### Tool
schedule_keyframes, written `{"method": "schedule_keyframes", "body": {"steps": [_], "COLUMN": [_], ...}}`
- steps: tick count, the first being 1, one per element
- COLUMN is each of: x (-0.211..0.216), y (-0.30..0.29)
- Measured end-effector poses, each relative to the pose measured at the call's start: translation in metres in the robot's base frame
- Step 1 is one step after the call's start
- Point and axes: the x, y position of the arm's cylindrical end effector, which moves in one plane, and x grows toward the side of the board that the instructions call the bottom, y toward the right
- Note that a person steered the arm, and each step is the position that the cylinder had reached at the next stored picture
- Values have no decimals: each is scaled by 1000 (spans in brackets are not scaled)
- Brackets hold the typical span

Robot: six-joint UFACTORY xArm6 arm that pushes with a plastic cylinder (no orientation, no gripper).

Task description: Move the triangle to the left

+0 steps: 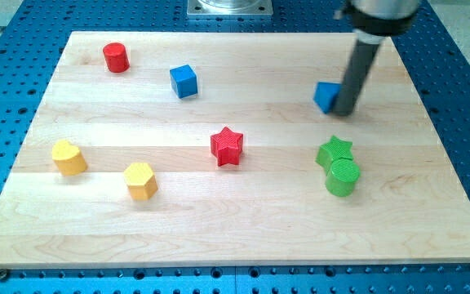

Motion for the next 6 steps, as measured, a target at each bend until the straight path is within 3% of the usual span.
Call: {"method": "schedule_keyframes", "body": {"steps": [2,4,5,6], "x": [-46,-1,-14,-48], "y": [23,-54,-85,-68]}}
